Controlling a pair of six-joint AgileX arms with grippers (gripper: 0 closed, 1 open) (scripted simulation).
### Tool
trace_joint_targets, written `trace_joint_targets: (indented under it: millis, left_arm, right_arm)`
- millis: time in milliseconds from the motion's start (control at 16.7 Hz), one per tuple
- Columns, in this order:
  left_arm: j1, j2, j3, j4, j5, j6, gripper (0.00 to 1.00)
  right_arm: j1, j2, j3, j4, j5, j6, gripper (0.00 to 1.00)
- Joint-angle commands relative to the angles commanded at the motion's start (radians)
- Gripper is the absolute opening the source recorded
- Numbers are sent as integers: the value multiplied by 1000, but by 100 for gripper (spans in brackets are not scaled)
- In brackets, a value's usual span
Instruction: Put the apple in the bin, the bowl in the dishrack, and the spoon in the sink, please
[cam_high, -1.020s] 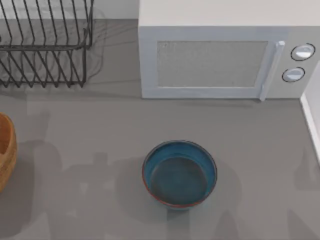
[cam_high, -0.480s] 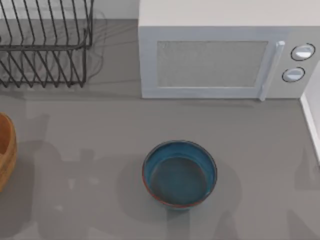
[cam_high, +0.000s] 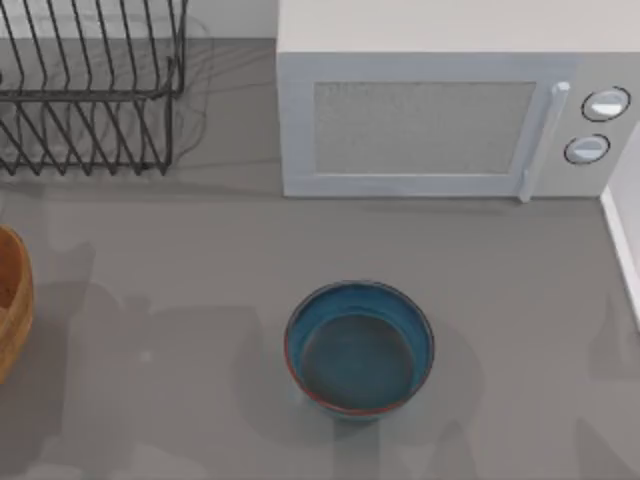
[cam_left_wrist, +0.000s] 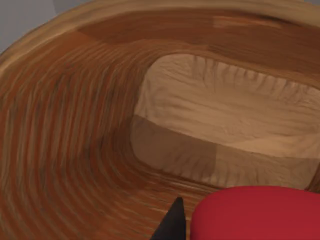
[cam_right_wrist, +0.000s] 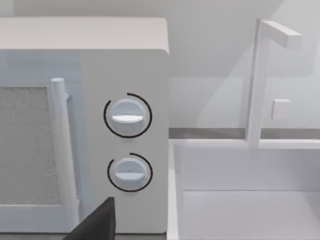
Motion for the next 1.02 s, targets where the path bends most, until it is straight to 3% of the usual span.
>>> trace_joint_targets:
  millis: [60,840,1020]
  left_arm:
    - [0,0,0,0,0,0,0]
    - [0,0,0,0,0,0,98]
    - [0,0,0,0,0,0,100]
  right_arm:
    - [0,0,0,0,0,0,100]
    - [0,0,0,0,0,0,100]
    - [0,0,0,0,0,0,100]
